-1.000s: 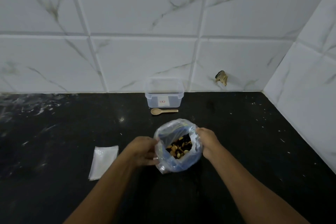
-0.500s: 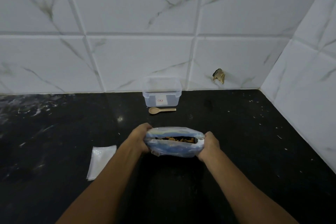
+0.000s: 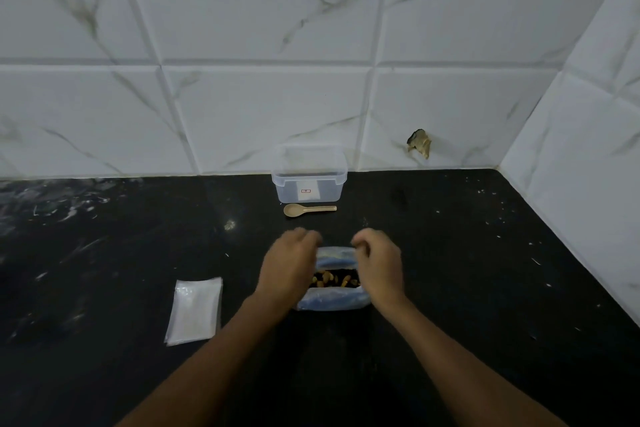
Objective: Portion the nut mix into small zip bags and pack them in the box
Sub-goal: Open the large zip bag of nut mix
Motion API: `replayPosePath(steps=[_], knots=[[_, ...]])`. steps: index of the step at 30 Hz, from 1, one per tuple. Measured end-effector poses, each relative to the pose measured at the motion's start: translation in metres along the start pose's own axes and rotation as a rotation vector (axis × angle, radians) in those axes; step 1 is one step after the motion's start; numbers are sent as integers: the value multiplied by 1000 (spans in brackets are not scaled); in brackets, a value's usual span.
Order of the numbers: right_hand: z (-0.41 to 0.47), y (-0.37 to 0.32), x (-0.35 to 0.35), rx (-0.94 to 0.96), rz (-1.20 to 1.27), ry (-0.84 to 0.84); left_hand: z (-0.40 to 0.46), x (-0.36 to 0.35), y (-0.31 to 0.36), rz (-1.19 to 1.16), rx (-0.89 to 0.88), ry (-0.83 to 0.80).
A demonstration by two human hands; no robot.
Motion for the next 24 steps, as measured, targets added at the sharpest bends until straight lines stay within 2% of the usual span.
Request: replayPosePath(steps=[1, 3, 5, 6, 9, 12, 19, 24], knots=[[1, -13, -17, 65, -62, -121, 2, -20, 8, 16, -39, -167], [3, -20, -56, 79, -252, -422, -1, -54, 2, 125, 20, -442], [-4, 2, -77, -77, -528, -718, -5, -69, -17, 267, 150, -592], [-9, 11, -79, -97, -630, -766, -7, -70, -23, 290, 202, -622], [-9, 5, -75, 127, -707, -549, -11, -65, -28, 279, 228, -592], [-16, 1, -70, 259, -654, -464, -14, -60, -29, 342, 210, -588], [-16, 11, -71, 246, -552, -553, -17, -62, -35, 332, 257, -653], [-12, 14, -68, 225, -543, -569, -15, -62, -33, 331, 234, -625]])
Point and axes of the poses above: each hand's wrist, its own z-axis towards the middle knuckle, its own x-axis out of the back of the hand, y = z × x, the point moved 10 cm from there along z, towards the middle knuckle, and after that the axes turned 15 degrees about -z, right-handed, at the moved point
